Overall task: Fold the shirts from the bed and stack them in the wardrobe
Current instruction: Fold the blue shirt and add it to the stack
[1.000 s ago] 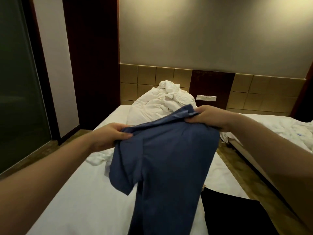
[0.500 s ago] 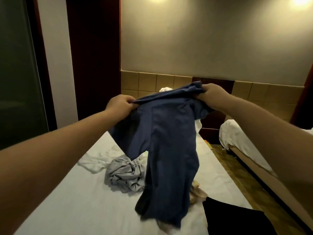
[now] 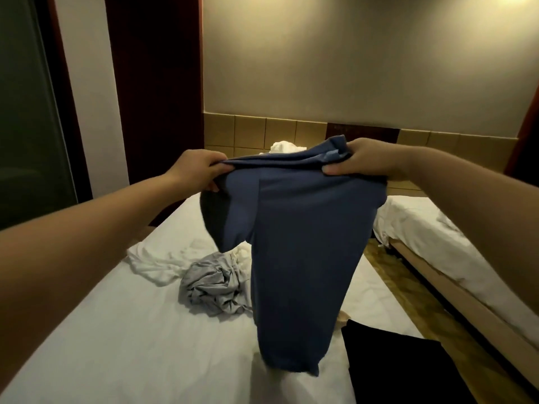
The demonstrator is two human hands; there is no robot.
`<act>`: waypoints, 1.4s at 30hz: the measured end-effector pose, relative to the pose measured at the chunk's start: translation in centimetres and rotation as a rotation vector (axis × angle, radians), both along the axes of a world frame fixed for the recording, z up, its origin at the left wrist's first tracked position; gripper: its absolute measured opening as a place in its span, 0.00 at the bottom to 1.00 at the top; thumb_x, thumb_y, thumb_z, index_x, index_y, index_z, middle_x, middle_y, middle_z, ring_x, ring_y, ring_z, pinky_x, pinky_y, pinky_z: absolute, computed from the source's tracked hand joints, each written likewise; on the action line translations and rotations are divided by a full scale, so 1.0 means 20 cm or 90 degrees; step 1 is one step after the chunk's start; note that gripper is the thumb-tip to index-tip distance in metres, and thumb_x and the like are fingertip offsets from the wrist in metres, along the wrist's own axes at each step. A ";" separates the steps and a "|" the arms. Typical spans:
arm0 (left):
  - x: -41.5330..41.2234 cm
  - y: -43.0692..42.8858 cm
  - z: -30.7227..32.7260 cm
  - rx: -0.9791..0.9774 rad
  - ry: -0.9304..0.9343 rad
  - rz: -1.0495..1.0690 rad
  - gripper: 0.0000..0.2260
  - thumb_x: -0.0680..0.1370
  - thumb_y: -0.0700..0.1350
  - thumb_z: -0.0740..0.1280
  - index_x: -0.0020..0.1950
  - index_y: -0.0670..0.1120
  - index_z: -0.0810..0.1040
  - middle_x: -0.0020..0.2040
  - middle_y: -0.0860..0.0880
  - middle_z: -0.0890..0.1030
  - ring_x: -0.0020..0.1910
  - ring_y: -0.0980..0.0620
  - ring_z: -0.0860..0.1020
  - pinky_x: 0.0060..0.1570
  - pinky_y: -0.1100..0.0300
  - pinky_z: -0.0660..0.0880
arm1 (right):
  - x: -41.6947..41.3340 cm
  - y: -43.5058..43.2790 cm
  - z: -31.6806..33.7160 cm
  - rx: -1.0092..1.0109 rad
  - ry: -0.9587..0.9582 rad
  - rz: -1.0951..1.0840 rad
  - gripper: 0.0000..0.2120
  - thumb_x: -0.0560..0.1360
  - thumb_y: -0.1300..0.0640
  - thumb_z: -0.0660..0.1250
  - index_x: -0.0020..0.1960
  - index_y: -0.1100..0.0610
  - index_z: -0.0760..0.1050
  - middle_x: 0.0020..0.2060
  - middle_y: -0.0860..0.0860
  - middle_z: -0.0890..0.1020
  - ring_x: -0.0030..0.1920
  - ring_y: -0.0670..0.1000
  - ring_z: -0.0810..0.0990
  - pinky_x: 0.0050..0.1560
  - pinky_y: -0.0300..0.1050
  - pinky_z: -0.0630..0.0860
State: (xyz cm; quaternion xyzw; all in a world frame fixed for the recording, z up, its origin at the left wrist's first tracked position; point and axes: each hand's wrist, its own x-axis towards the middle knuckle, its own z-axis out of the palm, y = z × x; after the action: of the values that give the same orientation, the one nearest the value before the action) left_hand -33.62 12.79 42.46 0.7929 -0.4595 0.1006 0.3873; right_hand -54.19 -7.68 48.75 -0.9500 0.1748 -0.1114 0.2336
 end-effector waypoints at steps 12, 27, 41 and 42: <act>-0.02 0.10 -0.03 0.029 0.115 -0.063 0.05 0.79 0.47 0.61 0.45 0.48 0.73 0.41 0.47 0.75 0.38 0.50 0.74 0.36 0.61 0.72 | -0.07 0.02 0.01 -0.120 0.055 -0.001 0.16 0.71 0.51 0.71 0.56 0.55 0.75 0.48 0.49 0.78 0.49 0.50 0.77 0.49 0.41 0.73; -0.02 0.18 -0.07 0.168 0.052 -0.001 0.04 0.79 0.40 0.62 0.53 0.47 0.72 0.44 0.47 0.76 0.35 0.51 0.77 0.30 0.66 0.75 | -0.08 0.10 -0.03 -0.133 0.039 0.014 0.09 0.74 0.51 0.68 0.49 0.57 0.76 0.40 0.49 0.79 0.44 0.51 0.78 0.45 0.40 0.73; 0.13 0.07 -0.12 0.221 0.178 -0.077 0.04 0.76 0.40 0.67 0.47 0.50 0.76 0.46 0.48 0.79 0.41 0.51 0.79 0.37 0.65 0.78 | 0.07 -0.10 -0.07 -0.042 0.057 -0.067 0.10 0.73 0.54 0.69 0.52 0.57 0.76 0.45 0.51 0.79 0.46 0.50 0.78 0.47 0.43 0.74; 0.16 0.02 -0.16 0.212 0.178 -0.057 0.04 0.77 0.40 0.66 0.48 0.49 0.75 0.45 0.48 0.79 0.39 0.50 0.79 0.36 0.65 0.78 | 0.12 -0.13 -0.10 -0.071 0.046 -0.087 0.10 0.74 0.53 0.69 0.52 0.57 0.76 0.42 0.51 0.78 0.43 0.49 0.76 0.45 0.43 0.72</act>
State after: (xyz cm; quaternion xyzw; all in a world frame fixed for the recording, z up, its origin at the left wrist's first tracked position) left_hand -30.38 13.21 39.21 0.8308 -0.4465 -0.1050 0.3154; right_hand -51.89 -10.24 46.71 -0.9509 0.2407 -0.1019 0.1657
